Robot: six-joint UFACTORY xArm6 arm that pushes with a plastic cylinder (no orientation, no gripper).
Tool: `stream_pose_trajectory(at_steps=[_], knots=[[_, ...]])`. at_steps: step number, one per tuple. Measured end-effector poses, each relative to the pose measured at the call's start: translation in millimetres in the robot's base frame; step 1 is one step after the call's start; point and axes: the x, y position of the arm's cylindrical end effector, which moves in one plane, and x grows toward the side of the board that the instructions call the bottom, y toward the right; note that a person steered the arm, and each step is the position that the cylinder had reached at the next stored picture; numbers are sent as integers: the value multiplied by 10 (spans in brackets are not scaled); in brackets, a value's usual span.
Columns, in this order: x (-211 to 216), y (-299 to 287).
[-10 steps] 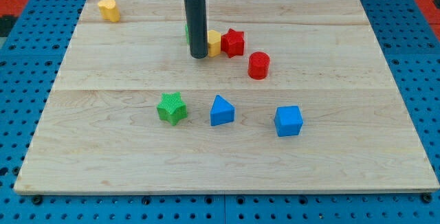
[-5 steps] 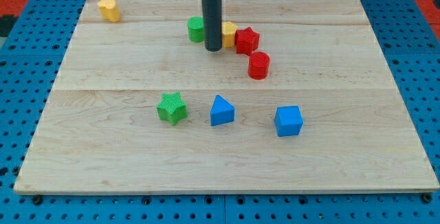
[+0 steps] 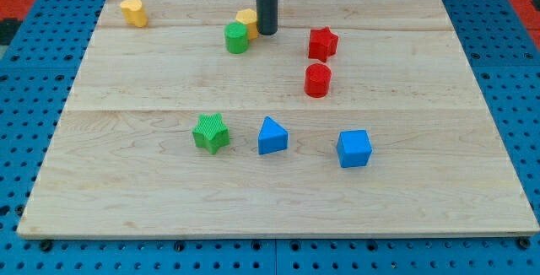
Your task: Separate the yellow hexagon and the green circle
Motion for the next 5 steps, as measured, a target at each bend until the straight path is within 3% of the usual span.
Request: stream_pose_trajectory(at_steps=[1, 5], knots=[[26, -34], [49, -1269]])
